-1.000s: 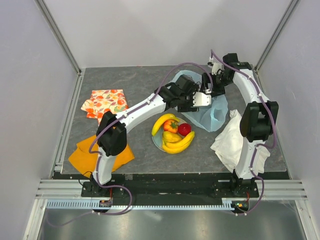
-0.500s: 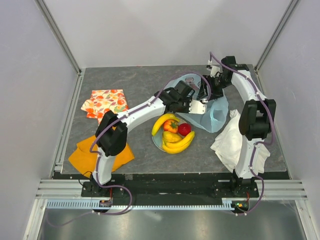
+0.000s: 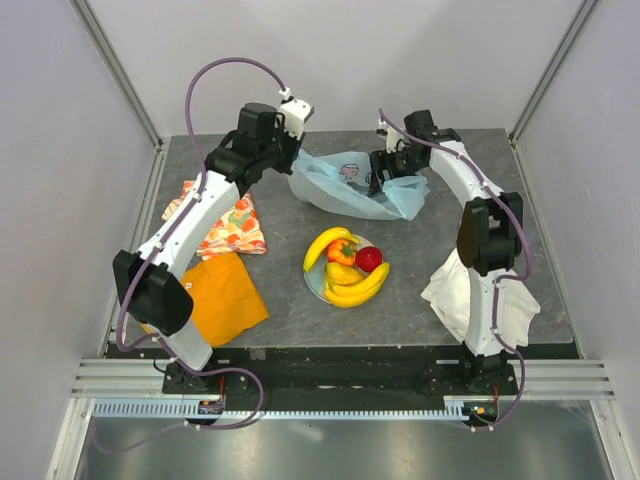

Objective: Take the fake fruits out of the plastic bag
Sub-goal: Adjust the plastic bag at the center of the board.

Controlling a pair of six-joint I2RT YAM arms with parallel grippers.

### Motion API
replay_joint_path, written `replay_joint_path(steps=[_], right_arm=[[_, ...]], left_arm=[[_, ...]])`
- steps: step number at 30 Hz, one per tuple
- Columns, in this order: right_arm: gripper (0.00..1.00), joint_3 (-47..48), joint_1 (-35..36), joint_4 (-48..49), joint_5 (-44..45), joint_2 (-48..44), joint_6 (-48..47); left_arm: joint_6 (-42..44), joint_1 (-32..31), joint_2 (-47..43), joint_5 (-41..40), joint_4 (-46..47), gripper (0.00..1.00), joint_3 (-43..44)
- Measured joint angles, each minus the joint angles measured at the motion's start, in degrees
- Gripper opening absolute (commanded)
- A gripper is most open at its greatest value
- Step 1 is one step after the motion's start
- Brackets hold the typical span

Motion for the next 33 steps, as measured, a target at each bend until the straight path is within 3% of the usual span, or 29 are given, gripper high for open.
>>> replay_joint_path(steps=[8, 14, 17, 21, 24, 33], right_arm=[[0.80, 5.0, 4.3, 1.8, 1.6, 3.1, -1.1], [0.77, -2.3, 5.9, 1.4, 4.2, -2.3, -5.4], [0.70, -0.2, 6.6, 1.3, 5.0, -3.1, -6.0], [0.59, 11.0, 8.2, 0.2, 5.1, 1.1, -5.7], [0.56, 17.7, 9.4, 0.5, 4.4, 5.2, -5.1], [0.56, 17.9, 11.0, -1.8, 2.3, 9.9, -4.7]], left_arm=[[-5.8, -1.7, 3.3, 6.1, -1.7, 0.02, -3.0], [-7.0, -1.6, 2.8, 6.1, -1.6, 0.02, -6.2], [-8.5, -1.6, 1.9, 6.0, -1.7, 0.01, -8.8], [-12.4, -0.7, 1.9, 6.0, -1.6, 0.02, -9.5], [-15.5, 1.5, 2.3, 6.1, -1.7, 0.01, -8.0], [-19.2, 5.1, 7.8, 9.7, -0.5, 0.01, 0.7]])
